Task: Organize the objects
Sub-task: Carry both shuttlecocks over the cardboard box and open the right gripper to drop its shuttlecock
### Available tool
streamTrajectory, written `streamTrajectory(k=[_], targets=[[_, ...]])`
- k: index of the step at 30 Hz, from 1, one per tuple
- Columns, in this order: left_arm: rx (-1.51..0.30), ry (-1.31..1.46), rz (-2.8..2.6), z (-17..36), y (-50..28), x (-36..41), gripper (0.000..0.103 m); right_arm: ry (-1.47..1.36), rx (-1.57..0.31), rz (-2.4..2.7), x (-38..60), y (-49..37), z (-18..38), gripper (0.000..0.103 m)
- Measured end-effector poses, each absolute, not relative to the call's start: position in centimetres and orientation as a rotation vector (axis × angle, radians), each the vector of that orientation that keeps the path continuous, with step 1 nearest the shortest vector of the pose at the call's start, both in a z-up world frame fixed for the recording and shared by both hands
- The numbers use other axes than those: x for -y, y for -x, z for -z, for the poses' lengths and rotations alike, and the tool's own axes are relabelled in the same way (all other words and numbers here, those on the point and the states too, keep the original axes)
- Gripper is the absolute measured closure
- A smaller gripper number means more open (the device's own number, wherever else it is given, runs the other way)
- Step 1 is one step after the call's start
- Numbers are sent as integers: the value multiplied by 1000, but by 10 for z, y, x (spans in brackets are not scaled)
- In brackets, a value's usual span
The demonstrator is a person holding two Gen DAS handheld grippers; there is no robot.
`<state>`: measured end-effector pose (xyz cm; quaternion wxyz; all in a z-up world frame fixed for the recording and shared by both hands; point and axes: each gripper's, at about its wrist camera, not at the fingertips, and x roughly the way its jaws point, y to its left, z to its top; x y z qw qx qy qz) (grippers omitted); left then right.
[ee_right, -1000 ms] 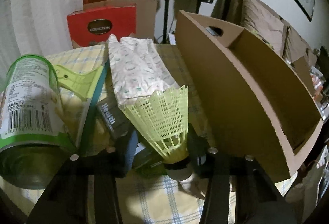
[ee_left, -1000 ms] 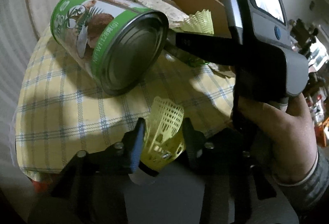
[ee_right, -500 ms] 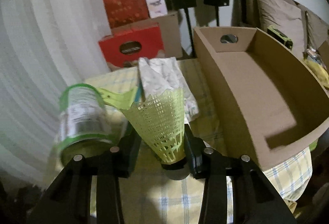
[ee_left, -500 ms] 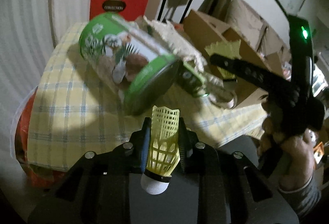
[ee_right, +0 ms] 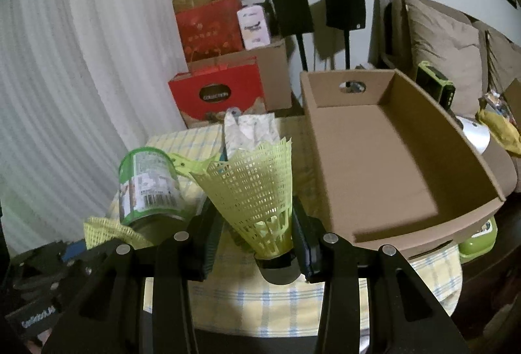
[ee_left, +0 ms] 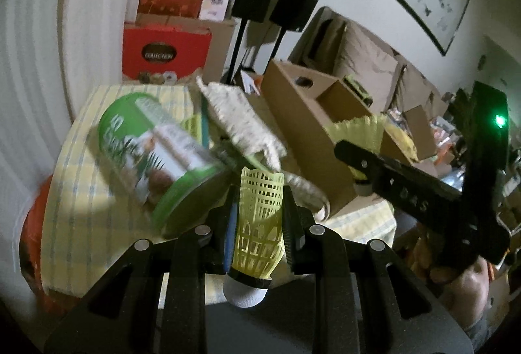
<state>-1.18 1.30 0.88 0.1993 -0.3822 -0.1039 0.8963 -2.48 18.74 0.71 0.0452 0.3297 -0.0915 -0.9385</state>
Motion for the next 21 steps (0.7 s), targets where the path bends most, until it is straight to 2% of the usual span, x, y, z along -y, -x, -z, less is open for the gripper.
streamTrajectory(k=[21], targets=[[138,984,-2598,-41,31,-94,81,-921,204,3016,-248,8,-32,62]])
